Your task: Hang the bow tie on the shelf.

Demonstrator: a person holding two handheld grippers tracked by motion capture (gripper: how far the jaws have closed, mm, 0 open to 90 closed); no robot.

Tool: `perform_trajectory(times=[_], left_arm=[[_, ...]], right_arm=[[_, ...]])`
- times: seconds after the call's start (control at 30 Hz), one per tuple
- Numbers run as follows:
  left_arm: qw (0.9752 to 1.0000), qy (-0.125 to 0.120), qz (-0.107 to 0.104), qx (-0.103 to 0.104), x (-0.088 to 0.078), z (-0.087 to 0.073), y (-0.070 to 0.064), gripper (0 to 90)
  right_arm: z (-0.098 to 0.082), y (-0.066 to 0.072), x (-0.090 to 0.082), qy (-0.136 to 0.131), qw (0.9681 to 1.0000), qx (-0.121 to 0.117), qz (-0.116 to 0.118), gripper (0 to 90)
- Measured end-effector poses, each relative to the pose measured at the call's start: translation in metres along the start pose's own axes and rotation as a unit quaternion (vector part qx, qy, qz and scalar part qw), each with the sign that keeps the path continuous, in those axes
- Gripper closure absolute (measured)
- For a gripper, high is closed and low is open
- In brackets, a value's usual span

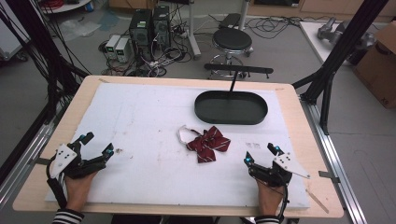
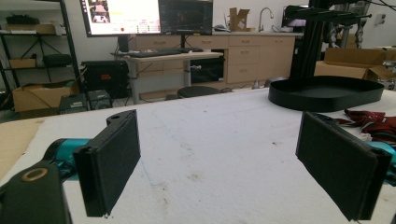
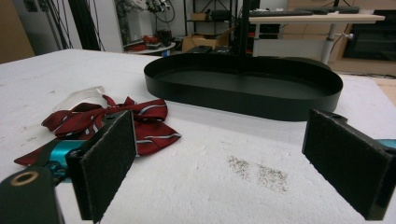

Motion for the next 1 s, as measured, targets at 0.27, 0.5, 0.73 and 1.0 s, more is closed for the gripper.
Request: perform_trajectory(times=[0.27,0.5,0.73,1.0], left_arm=[[1.0000,-0.004,0.002,0.000,-0.0002,0.0004,-0.0002,14.1],[1.0000,-0.004,0.002,-0.003,-0.0004,0.0005,0.0003,14.2],[1.0000,0.000,0.002,-0.003,0.0005,0.0000,0.0004,14.3],[1.0000,-0.001,0.003,-0.001,0.0004,0.0001,0.0001,14.3]], right_arm=[[-0.0002,-0.0003,0.0001,0.002,1.0000,0.002,-0.001,9.0],[-0.0005,-0.0007,0.0005,0.004,1.0000,0.004,-0.001,9.0],[-0.0003,0.0012,0.0000,0.003,1.0000,-0.001,0.001,9.0],[-0.0021,0.0012,0.0034,0.019,0.9998,-0.009,-0.007,9.0]])
Point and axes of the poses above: each handheld gripper's, and its own axes: x roughly forward along the jaws, z roughly out of its top, y roughly to its left, the point moved 9 cm from there along x, roughly forward along the jaws, and after that the axes turned 3 degrees about -x, right-handed, at the moved point
